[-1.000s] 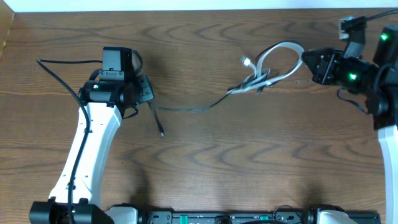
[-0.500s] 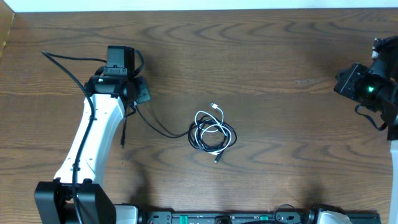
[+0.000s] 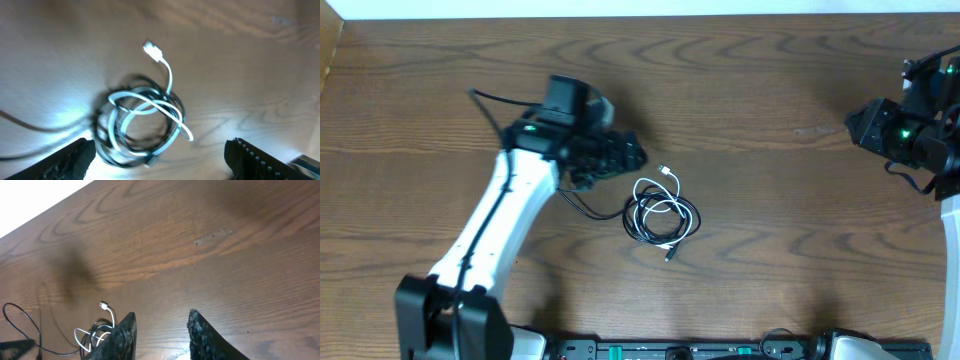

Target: Untangle cables

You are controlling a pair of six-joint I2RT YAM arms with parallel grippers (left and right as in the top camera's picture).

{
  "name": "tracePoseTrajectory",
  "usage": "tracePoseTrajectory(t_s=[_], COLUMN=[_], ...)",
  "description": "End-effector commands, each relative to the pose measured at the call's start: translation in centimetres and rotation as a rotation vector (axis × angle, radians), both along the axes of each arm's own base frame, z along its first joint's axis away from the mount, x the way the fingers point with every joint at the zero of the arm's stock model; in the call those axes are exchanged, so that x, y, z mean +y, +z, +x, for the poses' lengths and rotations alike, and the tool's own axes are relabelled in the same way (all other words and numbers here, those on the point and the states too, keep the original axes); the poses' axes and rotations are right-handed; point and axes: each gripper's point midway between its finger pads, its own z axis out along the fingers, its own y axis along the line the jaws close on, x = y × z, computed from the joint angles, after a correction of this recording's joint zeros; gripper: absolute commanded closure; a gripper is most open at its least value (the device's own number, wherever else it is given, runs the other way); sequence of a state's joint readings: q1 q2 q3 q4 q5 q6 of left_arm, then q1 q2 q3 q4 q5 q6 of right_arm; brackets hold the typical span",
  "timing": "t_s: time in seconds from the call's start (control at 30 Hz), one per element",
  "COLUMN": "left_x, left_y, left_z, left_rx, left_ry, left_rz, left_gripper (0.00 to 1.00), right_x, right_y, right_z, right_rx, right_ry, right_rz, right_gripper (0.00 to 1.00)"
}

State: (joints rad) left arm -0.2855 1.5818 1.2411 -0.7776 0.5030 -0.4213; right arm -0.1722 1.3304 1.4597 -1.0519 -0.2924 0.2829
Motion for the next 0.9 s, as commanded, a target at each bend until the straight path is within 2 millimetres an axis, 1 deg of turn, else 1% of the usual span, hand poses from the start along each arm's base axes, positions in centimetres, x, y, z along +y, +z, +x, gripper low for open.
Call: tracePoseTrajectory(t_s=[0.0,0.07,0.13,0.23,0.27,0.3,0.37,0.43,0.5,0.57,0.6,0.63,0.67,0.7,0.77,0.8,0.83,0.87], left_x=[-3.2,-4.2,-4.7,-5.3,-5.6,-5.8,-6.4,-6.9,-7.1,-7.8,-8.1,-8.4,-8.7,-9.1,-9.9,-10.0,-10.1,-10.1], left_y=[-2.5,-4.3,-5.8,-8.2,-8.9,-9.2,-9.3,-8.8,-7.7,-4.4,-3.0,-0.3,1.6,5.0,11.6,13.6,15.2,16.2], left_z=[-1.0,-1.3,-1.4,-0.8,-0.2,0.2,1.6,2.6,3.6,4.9,5.3,6.0,6.3,6.6,6.2,5.9,5.6,5.3], left_rx=[0.183,0.236,0.272,0.292,0.282,0.271,0.215,0.167,0.117,0.006,-0.033,-0.105,-0.154,-0.233,-0.392,-0.444,-0.486,-0.511], left_ry=[0.095,0.097,0.1,0.095,0.094,0.094,0.09,0.087,0.075,-0.002,-0.018,-0.038,-0.05,-0.058,-0.091,-0.097,-0.102,-0.105], left_rz=[-0.021,-0.006,0.006,0.016,0.012,0.006,-0.022,-0.046,-0.069,-0.114,-0.127,-0.151,-0.168,-0.202,-0.287,-0.311,-0.33,-0.344], left_gripper=[0.12,0.11,0.12,0.18,0.22,0.24,0.55,0.92,0.92,0.93,0.92,0.93,0.92,0.93,0.92,0.93,0.93,0.93], right_x=[-0.1,-0.1,-0.1,-0.1,-0.1,-0.1,-0.1,0.1,0.1,0.0,0.0,0.1,0.2,0.8,2.6,3.2,3.9,4.4], right_y=[-0.1,-0.3,-0.4,-0.5,-0.5,-0.6,-0.7,-0.7,-0.8,-1.2,-1.4,-1.8,-2.1,-2.4,-2.9,-3.0,-3.2,-3.4], right_z=[0.2,0.2,0.2,0.3,0.2,0.2,0.2,0.1,0.1,0.3,0.3,0.4,0.5,0.6,1.0,1.1,1.3,1.4], right_rx=[0.011,0.02,0.023,0.024,0.026,0.028,0.033,0.037,0.039,0.049,0.056,0.067,0.076,0.084,0.084,0.083,0.083,0.085], right_ry=[0.009,0.007,0.007,0.01,0.01,0.011,0.013,0.017,0.022,0.033,0.038,0.047,0.055,0.085,0.183,0.213,0.249,0.27], right_rz=[-0.001,-0.002,-0.002,-0.003,-0.003,-0.003,-0.003,-0.003,-0.006,-0.015,-0.017,-0.017,-0.014,-0.001,0.044,0.059,0.076,0.09], right_gripper=[0.69,0.69,0.68,0.68,0.68,0.68,0.67,0.67,0.65,0.64,0.64,0.65,0.65,0.67,0.67,0.67,0.66,0.67])
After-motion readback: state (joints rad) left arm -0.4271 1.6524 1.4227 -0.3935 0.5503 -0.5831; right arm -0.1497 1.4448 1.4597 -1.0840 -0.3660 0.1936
